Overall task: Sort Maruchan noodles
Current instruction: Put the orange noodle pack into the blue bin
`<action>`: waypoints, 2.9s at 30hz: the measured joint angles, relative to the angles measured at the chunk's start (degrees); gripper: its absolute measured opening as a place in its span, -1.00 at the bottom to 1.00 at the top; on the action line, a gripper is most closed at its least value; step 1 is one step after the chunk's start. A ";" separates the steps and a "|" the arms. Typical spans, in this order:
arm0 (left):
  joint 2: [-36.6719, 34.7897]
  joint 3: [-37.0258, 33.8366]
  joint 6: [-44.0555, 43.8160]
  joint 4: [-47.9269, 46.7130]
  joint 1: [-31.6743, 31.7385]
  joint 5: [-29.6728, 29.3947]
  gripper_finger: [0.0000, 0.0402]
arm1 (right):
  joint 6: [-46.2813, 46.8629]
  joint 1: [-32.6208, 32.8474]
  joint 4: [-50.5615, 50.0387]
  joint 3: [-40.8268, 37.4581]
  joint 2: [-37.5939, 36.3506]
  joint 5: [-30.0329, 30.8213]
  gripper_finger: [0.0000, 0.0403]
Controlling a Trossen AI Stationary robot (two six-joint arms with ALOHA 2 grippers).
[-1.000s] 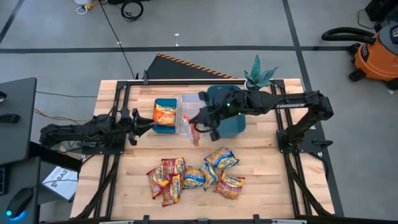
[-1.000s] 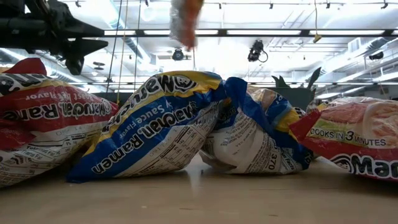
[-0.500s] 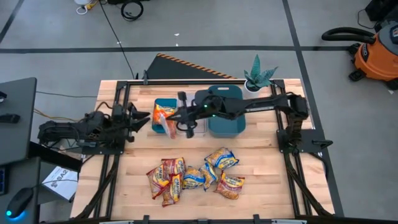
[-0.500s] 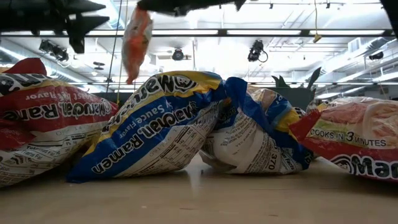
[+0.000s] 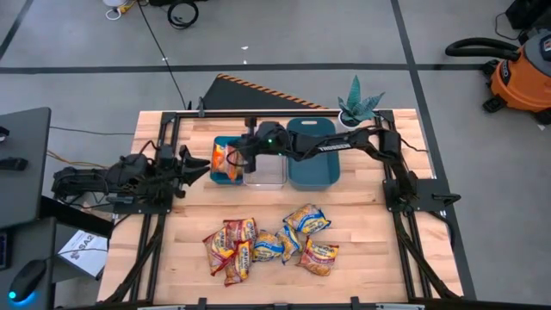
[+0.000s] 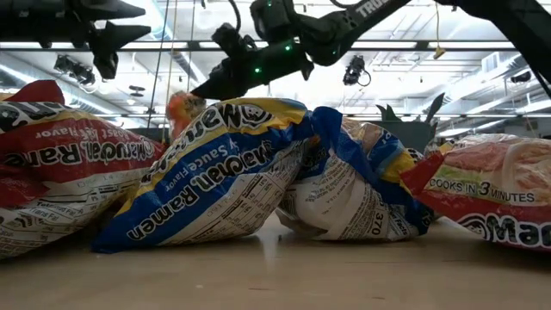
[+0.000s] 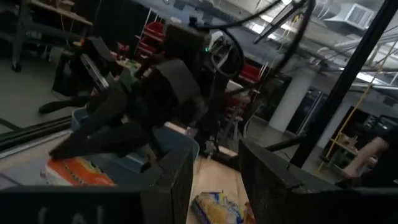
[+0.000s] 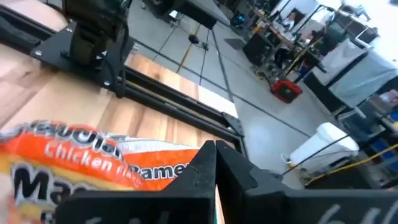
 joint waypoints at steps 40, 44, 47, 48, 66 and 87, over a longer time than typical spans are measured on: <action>32.56 12.66 6.83 -9.54 10.04 1.94 -0.33 | 20.18 11.11 -46.02 0.11 -18.99 22.57 -0.10; 39.52 17.69 10.30 -13.28 10.47 1.90 -0.27 | 25.47 13.75 -52.45 0.11 -19.32 25.69 -0.10; 43.86 21.60 13.46 -15.31 10.47 1.95 -0.17 | 27.73 15.60 -56.23 0.08 -19.26 28.57 -0.10; 45.23 23.02 13.88 -16.31 10.47 2.00 -0.14 | 28.84 16.15 -57.07 0.09 -19.26 29.12 -0.10; 57.51 30.41 16.10 -30.48 10.47 -6.18 -0.24 | 46.59 26.91 -66.42 -4.24 -20.82 36.86 -0.16; 57.88 32.82 4.55 -56.55 13.94 -7.09 -0.46 | 45.25 29.63 -69.65 -4.23 -22.34 39.57 -0.19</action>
